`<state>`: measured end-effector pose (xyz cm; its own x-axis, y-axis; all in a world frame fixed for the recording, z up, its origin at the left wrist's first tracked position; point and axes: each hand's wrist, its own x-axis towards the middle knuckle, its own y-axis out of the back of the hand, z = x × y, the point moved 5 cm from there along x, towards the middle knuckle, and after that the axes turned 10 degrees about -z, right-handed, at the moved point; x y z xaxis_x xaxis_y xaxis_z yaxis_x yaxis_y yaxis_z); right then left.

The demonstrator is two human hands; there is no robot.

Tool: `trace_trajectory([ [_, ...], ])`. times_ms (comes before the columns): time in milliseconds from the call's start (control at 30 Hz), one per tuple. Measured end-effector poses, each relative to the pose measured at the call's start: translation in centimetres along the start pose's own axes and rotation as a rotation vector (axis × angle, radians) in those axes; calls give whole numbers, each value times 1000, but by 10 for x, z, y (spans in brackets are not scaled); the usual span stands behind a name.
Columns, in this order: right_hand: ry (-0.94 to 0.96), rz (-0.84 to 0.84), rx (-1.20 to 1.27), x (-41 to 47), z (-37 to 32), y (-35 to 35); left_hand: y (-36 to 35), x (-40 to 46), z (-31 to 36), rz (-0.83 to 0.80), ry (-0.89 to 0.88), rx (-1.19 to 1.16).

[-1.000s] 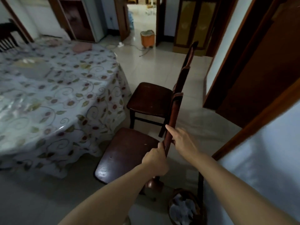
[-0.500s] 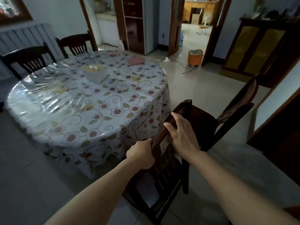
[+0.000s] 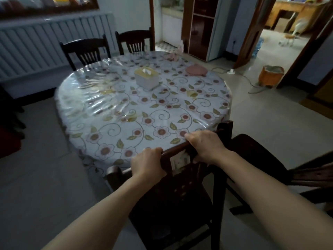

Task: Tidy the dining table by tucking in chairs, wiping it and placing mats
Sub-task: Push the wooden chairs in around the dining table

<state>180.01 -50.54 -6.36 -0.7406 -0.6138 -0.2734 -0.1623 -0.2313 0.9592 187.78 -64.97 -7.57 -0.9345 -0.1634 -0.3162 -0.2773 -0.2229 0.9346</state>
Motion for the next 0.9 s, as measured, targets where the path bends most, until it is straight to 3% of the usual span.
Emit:
trace_trajectory([
  [267, 273, -68, -13, 74, 15, 31, 31, 45, -18, 77, 147, -88],
  [400, 311, -36, -38, 94, 27, 37, 36, 62, -13, 150, 169, -76],
  [900, 397, 213, -15, 128, 21, -52, -42, 96, -25, 307, 64, 22],
])
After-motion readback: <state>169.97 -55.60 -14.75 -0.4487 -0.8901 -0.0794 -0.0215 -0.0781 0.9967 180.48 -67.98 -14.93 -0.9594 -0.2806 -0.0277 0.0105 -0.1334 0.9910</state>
